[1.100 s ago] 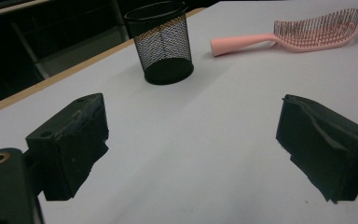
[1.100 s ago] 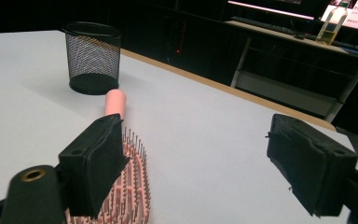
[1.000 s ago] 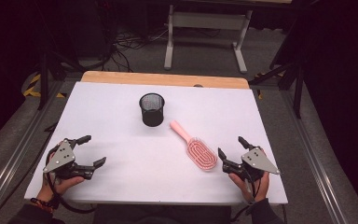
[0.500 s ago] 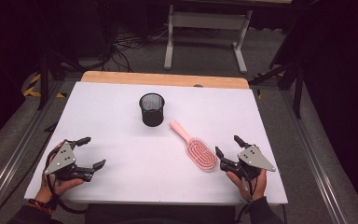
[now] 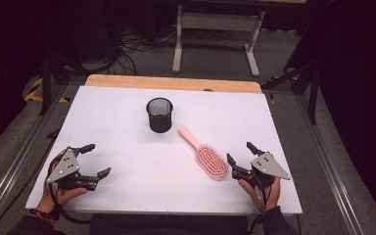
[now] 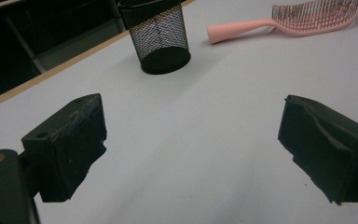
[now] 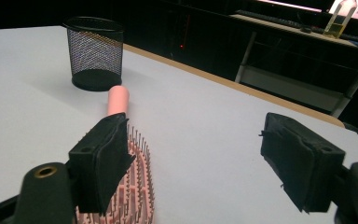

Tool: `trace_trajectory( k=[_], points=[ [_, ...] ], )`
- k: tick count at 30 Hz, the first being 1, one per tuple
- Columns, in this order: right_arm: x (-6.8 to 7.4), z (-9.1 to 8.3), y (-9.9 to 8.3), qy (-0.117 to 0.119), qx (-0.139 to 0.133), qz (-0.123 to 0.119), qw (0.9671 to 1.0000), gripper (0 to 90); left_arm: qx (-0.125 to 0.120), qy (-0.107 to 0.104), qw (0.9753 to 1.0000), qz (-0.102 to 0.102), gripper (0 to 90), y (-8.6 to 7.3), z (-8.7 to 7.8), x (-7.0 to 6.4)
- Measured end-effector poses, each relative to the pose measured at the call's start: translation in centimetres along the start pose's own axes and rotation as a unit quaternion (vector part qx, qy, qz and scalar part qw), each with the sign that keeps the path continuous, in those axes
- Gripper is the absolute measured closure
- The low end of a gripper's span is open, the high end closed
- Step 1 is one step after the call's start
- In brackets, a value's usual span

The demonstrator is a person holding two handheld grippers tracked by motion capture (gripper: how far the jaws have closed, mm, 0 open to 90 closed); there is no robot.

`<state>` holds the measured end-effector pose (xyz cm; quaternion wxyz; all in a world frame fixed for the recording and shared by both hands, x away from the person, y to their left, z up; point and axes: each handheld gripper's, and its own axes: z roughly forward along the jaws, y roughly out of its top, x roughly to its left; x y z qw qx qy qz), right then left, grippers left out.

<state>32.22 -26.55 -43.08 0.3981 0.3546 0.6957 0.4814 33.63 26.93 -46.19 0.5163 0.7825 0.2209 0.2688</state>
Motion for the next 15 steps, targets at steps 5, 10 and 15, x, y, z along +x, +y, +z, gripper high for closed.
trace_trajectory(
  k=[5, 10, 15],
  points=[
    [-0.15, -0.05, -0.1, -0.002, 0.001, 0.004, 1.0, 22.0, 0.003, -0.003, 1.0, 0.0, 8.7, 0.01, 0.07, -0.07],
    [-0.21, -0.04, -0.15, -0.002, 0.0, 0.006, 1.0, 21.4, 0.002, -0.001, 1.0, 0.0, 8.6, 0.0, 0.05, -0.04],
    [-0.13, 0.0, -0.16, -0.002, 0.002, 0.001, 1.0, 21.2, 0.001, -0.002, 1.0, 0.0, 8.3, -0.02, 0.02, -0.03]
  ],
)
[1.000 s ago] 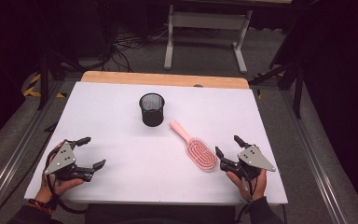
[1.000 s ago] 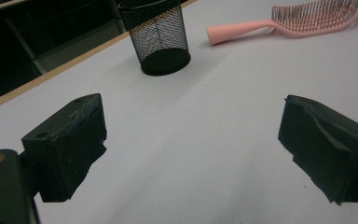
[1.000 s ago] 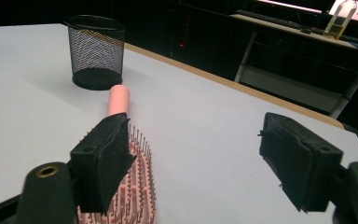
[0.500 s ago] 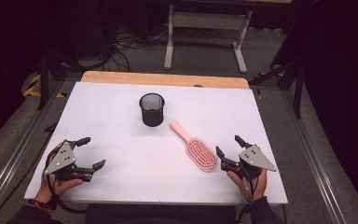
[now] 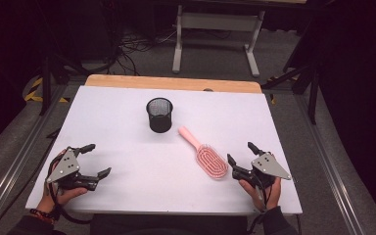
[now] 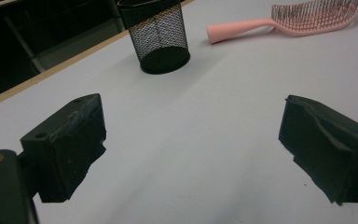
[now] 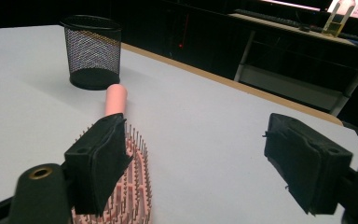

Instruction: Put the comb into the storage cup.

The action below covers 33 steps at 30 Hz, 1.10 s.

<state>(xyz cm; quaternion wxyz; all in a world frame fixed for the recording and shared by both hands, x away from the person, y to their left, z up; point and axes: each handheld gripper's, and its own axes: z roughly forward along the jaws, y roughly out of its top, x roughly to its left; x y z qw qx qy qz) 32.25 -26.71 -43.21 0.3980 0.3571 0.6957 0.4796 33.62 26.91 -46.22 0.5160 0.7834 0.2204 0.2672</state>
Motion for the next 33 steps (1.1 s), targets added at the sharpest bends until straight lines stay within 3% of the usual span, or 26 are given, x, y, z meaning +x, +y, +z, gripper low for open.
trace_trajectory(
  k=[12, 17, 25, 28, 33],
  points=[
    [0.2, 0.1, 0.0, 0.003, 0.001, -0.002, 1.0, 21.6, 0.005, 0.0, 1.0, 0.004, 8.8, 0.0, 0.1, 0.0],
    [0.2, 0.0, 0.1, 0.008, 0.0, -0.002, 1.0, 25.7, 0.011, 0.002, 0.9999, 0.004, 9.9, 0.0, 0.2, 0.0],
    [0.8, 0.0, 0.9, 0.041, 0.003, 0.001, 0.9992, 64.0, 0.014, 0.001, 0.9999, 0.002, 10.4, -0.1, 0.3, 0.0],
    [1.0, 0.1, 1.0, 0.047, 0.008, -0.003, 0.9989, 74.4, 0.017, -0.002, 0.9999, 0.003, 11.4, 0.0, 0.5, -0.1],
    [1.0, 0.2, 0.9, 0.056, 0.014, -0.003, 0.9983, 86.9, 0.026, -0.008, 0.9996, 0.005, 22.1, 0.3, 1.2, -0.2]
  ],
)
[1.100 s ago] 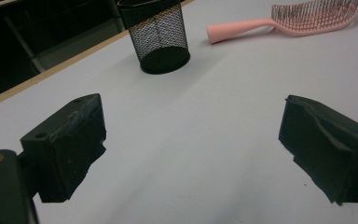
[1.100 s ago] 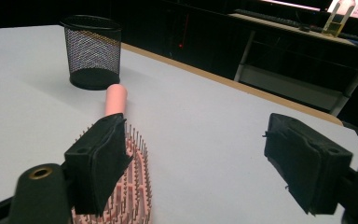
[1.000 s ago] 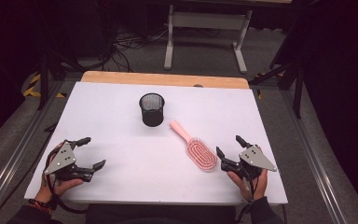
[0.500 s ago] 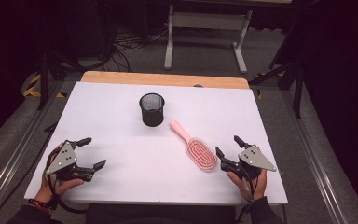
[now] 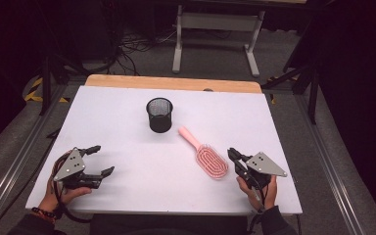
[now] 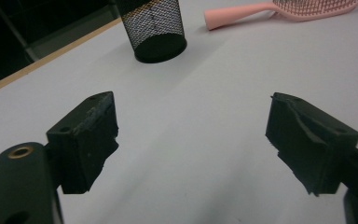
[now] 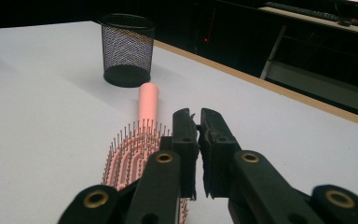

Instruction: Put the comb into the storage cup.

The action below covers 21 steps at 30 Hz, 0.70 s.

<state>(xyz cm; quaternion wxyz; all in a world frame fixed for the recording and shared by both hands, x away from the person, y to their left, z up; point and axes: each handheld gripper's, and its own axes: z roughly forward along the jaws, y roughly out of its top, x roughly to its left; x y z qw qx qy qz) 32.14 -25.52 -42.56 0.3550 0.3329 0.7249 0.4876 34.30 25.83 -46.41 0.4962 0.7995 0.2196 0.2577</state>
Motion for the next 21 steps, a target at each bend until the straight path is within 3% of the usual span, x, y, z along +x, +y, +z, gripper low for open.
trace_trajectory(
  k=[3, 5, 7, 14, 18, 21],
  points=[
    [0.0, 0.0, 0.0, 0.002, 0.0, -0.002, 1.0, 89.6, -0.003, -0.012, 0.9999, -0.006, 36.9, 0.4, 0.8, 0.1],
    [0.0, 0.0, -0.1, 0.007, 0.002, -0.006, 1.0, 89.8, 0.005, -0.015, 0.9999, -0.001, 51.6, 0.8, 1.3, 0.0],
    [0.1, 0.0, -0.1, 0.01, 0.002, -0.009, 0.9999, 89.8, 0.005, -0.016, 0.9999, -0.002, 56.6, 1.1, 1.8, -0.1],
    [0.2, 0.0, -0.1, 0.013, -0.002, -0.015, 0.9998, 89.2, 0.011, -0.019, 0.9998, 0.002, 59.3, 1.4, 2.5, -0.3],
    [0.2, 0.0, -0.1, 0.012, -0.003, -0.017, 0.9998, 87.4, 0.011, -0.016, 0.9998, 0.0, 56.6, 1.3, 2.6, -0.3],
    [0.2, 0.0, -0.1, 0.012, -0.001, -0.018, 0.9998, 88.2, 0.015, -0.004, 0.9999, -0.005, 49.8, 1.3, 2.6, -0.2]
  ],
)
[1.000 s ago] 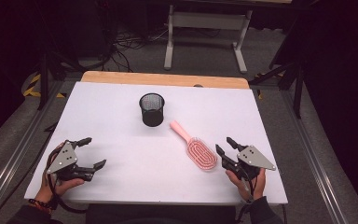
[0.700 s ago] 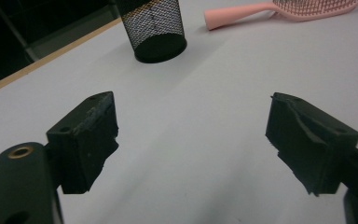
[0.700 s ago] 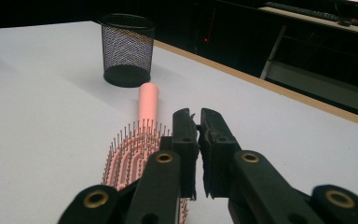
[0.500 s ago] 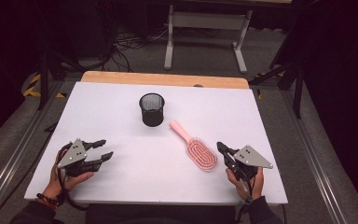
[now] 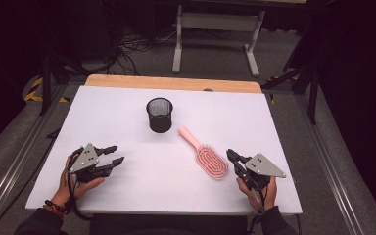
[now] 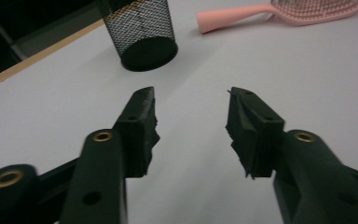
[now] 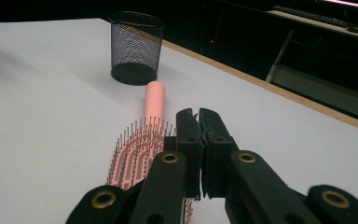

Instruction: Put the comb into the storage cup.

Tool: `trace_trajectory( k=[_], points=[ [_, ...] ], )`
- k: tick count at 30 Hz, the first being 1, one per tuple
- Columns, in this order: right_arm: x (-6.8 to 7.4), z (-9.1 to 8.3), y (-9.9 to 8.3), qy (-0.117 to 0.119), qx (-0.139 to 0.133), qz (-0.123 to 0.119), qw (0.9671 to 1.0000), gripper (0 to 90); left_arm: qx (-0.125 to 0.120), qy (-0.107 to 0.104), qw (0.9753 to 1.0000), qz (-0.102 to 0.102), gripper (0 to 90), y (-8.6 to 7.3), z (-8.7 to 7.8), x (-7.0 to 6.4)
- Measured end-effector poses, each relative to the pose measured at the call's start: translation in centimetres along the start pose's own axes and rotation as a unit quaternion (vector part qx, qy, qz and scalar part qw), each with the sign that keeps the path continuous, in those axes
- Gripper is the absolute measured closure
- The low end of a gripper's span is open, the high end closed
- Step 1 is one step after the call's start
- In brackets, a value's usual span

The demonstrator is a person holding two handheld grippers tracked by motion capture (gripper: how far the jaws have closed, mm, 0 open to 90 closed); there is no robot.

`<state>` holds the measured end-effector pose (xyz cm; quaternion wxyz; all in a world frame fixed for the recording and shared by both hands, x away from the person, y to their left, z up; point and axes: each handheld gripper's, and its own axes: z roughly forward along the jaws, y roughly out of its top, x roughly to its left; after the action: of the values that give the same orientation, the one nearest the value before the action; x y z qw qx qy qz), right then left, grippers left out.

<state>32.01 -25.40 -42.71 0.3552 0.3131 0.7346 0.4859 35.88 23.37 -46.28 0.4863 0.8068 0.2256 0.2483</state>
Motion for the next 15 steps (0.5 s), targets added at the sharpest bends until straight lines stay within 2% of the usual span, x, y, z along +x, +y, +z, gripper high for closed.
trace_trajectory(
  k=[3, 5, 7, 10, 13, 15],
  points=[
    [0.1, 0.04, -0.02, 0.001, 0.004, -0.006, 1.0, 89.5, 0.001, -0.004, 1.0, 0.001, 50.2, 0.0, 0.04, 0.01],
    [0.16, 0.08, -0.03, 0.002, 0.005, -0.009, 0.9999, 89.6, 0.001, -0.005, 1.0, 0.007, 54.2, 0.06, 0.07, -0.11],
    [0.15, 0.11, -0.05, 0.001, 0.007, -0.009, 0.9999, 89.6, 0.009, -0.001, 0.9999, 0.013, 64.2, 0.12, 0.14, -0.13],
    [0.13, 0.12, -0.09, 0.002, 0.007, -0.008, 0.9999, 89.6, 0.014, -0.005, 0.9998, 0.009, 78.1, 0.04, 0.16, 0.02],
    [0.16, 0.17, -0.07, 0.003, 0.009, -0.01, 0.9999, 89.7, 0.015, -0.008, 0.9998, 0.008, 84.2, 0.01, 0.1, 0.05],
    [0.24, 0.22, -0.04, 0.004, 0.011, -0.01, 0.9999, 89.7, 0.014, -0.007, 0.9998, 0.008, 84.1, -0.02, 0.03, 0.07]
  ],
)
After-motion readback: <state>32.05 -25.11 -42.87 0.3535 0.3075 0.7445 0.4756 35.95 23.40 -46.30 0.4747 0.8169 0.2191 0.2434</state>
